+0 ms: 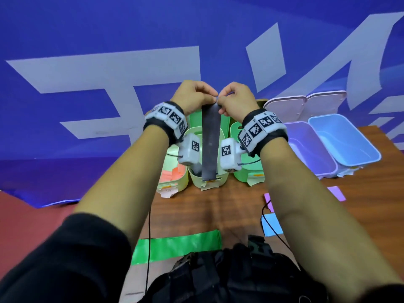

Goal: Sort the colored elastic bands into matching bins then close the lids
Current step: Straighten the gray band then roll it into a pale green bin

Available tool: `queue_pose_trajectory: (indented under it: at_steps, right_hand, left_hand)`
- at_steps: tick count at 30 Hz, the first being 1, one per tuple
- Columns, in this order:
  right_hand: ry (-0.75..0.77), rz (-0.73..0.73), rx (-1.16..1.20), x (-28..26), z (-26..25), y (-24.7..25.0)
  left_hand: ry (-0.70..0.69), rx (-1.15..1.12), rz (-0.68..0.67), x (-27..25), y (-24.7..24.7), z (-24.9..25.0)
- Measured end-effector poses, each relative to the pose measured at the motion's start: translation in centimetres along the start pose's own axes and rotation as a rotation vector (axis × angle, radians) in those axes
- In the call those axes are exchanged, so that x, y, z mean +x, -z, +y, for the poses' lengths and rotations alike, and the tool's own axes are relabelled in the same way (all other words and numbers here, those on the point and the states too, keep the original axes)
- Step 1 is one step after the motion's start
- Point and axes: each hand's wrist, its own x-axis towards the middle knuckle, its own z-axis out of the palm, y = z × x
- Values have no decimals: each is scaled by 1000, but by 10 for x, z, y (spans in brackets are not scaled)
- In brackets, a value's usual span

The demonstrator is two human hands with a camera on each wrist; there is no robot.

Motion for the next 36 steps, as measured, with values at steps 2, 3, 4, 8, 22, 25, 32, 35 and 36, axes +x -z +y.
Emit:
queue_pose_trajectory:
  at_steps: [2, 3, 4, 8, 22, 25, 32, 35, 36]
  right_hand:
    - [-12, -5, -31, 4, -2, 0]
    - [-12, -10, -45, 5, -2, 0]
    - [-9, -13, -56, 5, -2, -1]
    - [-38, -12, -49, 4, 0, -2]
    - [-30, 76, 202, -35, 37, -19]
    - [14, 66, 258, -41, 43, -20]
    - [48, 24, 296, -46, 55, -25]
    - [30, 8, 303, -46, 58, -25]
    - [18, 8, 309, -46, 59, -26]
  left_hand:
    - [38, 38, -41, 4, 1, 4]
    - [52, 44, -55, 6, 1, 6]
    - [62, 47, -65, 8, 2, 7]
    - [99, 6, -15, 8, -5, 1]
    - [30, -321, 198, -42, -39, -47]
    - [-4, -353, 208, -46, -42, -57]
    - [-29, -361, 182, -49, -41, -69]
    - [25, -343, 158, -50, -40, -73]
    - [32, -333, 157, -49, -40, -75]
